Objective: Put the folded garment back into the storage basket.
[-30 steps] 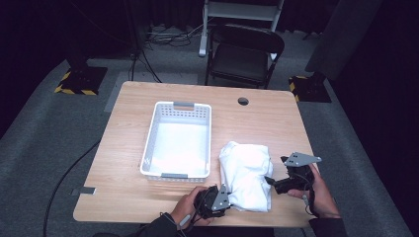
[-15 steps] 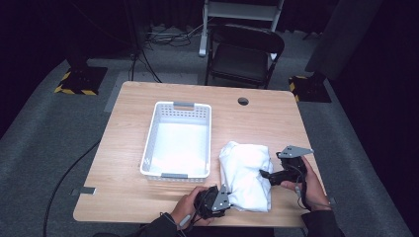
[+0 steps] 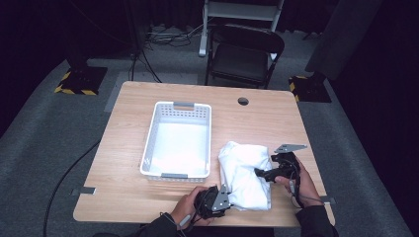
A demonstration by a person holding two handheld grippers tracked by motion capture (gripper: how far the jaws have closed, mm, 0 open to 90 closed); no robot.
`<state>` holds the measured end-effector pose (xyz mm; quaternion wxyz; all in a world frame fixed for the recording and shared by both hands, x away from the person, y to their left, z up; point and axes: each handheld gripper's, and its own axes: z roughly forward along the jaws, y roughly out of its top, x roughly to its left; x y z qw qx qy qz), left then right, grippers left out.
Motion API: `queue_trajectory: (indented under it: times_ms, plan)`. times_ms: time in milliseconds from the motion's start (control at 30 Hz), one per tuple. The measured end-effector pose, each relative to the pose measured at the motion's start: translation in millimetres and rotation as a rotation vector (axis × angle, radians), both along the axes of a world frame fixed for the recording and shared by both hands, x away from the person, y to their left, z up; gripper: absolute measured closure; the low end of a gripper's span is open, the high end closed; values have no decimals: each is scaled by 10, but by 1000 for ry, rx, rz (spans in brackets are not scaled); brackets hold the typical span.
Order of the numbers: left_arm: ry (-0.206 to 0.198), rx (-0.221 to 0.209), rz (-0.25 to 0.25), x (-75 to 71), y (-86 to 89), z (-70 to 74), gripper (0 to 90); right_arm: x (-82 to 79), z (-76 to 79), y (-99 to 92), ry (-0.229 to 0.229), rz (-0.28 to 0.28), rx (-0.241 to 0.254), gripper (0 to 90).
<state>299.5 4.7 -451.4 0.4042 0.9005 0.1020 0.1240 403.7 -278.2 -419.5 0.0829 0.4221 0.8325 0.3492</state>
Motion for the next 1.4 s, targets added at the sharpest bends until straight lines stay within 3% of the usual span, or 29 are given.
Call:
queue_trajectory:
  times_ms: [167, 367, 667, 733, 833, 933, 1100, 1400]
  plan:
    - [1, 0, 0, 1, 0, 0, 648, 22, -75, 14, 39, 3, 22, 4]
    - [0, 0, 0, 0, 0, 0, 648, 27, -98, 29, 49, 10, 21, 4]
    - [0, 0, 0, 0, 0, 0, 647, 42, -186, 20, 92, 17, 71, 7]
    - [0, 0, 0, 0, 0, 0, 647, 39, -178, 18, 99, 25, 80, 65]
    - [-1, 0, 0, -1, 0, 0, 647, 17, -149, 5, 116, 76, 126, 271]
    - [0, 0, 0, 0, 1, 0, 647, -5, -124, 7, 114, 104, 140, 373]
    - [-4, 1, 3, -7, 2, 0, 648, -12, -123, -13, 115, 126, 166, 468]
    - [-24, -1, 7, -20, 21, 21, 677, -72, -66, -9, 82, 127, 176, 546]
